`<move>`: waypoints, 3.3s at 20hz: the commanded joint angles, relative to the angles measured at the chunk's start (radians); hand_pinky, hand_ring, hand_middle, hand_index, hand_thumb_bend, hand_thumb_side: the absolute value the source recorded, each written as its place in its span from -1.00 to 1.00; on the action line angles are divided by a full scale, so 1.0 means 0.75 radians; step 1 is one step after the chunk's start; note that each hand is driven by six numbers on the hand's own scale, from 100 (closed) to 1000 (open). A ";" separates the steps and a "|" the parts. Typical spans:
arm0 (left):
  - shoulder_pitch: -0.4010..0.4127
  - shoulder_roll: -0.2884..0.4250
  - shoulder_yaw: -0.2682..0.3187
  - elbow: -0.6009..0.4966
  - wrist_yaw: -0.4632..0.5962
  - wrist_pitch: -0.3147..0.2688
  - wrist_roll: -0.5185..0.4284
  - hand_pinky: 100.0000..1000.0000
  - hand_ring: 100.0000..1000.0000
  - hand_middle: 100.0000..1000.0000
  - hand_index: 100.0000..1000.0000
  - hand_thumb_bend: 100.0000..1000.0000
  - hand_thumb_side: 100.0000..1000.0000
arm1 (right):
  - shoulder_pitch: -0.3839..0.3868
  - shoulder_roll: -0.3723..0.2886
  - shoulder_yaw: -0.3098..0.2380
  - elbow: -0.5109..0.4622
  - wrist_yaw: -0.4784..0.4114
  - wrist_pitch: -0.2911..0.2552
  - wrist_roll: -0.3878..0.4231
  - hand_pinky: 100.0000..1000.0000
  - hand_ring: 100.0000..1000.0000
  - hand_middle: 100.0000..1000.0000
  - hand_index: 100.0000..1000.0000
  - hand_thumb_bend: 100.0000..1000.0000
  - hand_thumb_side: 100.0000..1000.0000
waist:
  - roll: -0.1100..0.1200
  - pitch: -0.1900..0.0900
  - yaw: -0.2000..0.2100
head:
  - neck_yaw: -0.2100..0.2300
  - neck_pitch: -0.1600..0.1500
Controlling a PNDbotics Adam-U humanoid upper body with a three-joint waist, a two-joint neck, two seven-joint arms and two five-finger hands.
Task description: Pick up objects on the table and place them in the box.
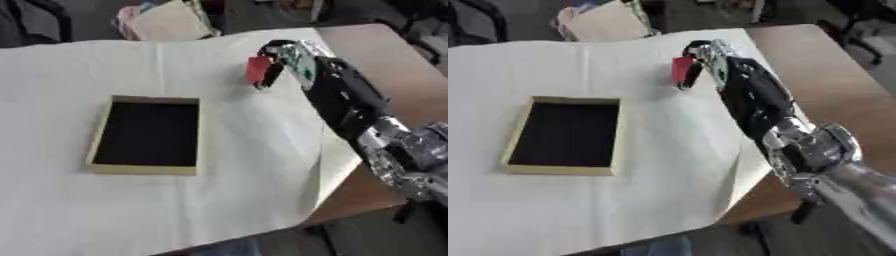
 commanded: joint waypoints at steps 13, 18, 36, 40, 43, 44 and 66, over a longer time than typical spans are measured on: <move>-0.013 0.016 0.008 -0.019 -0.003 -0.003 -0.001 0.58 -0.01 0.13 0.57 -0.70 -0.20 | -0.024 -0.052 -0.004 -0.060 -0.011 -0.023 -0.138 0.56 0.66 0.67 0.61 -1.00 -1.00 | 0.003 -0.021 -0.011 | -0.002 -0.011; -0.010 0.016 0.006 -0.019 -0.002 -0.001 -0.003 0.58 -0.01 0.13 0.57 -0.70 -0.20 | -0.041 -0.029 0.037 -0.142 -0.038 -0.081 -0.151 0.52 0.65 0.64 0.61 -1.00 -1.00 | 0.003 -0.028 -0.015 | -0.004 -0.006; -0.008 0.012 -0.002 -0.019 0.005 0.001 -0.012 0.58 -0.01 0.13 0.57 -0.70 -0.20 | -0.010 0.205 0.440 -0.632 -0.210 -0.415 0.143 0.59 0.67 0.70 0.64 -1.00 -1.00 | 0.014 -0.041 0.010 | -0.032 0.006; -0.010 0.011 -0.004 -0.019 0.007 0.001 -0.014 0.58 -0.01 0.13 0.57 -0.71 -0.20 | 0.021 0.258 0.491 -0.658 -0.221 -0.444 0.175 0.57 0.66 0.70 0.65 -1.00 -1.00 | 0.015 -0.039 0.012 | -0.036 0.006; -0.012 0.009 -0.005 -0.019 0.008 0.001 -0.016 0.58 -0.01 0.13 0.57 -0.71 -0.19 | 0.044 0.285 0.501 -0.646 -0.201 -0.454 0.162 0.57 0.66 0.69 0.67 -1.00 -1.00 | 0.017 -0.036 0.014 | -0.038 0.004; -0.012 0.009 -0.005 -0.019 0.008 0.001 -0.016 0.58 -0.01 0.13 0.57 -0.71 -0.19 | 0.051 0.292 0.500 -0.639 -0.191 -0.456 0.151 0.57 0.66 0.70 0.68 -1.00 -1.00 | 0.017 -0.035 0.015 | -0.039 0.003; -0.012 0.011 -0.002 -0.019 0.006 0.000 -0.015 0.58 -0.02 0.13 0.58 -0.71 -0.19 | 0.068 0.265 0.470 -0.543 0.127 -0.593 -0.025 0.83 0.78 1.00 1.00 -0.04 -0.54 | 0.015 -0.042 0.002 | -0.034 0.001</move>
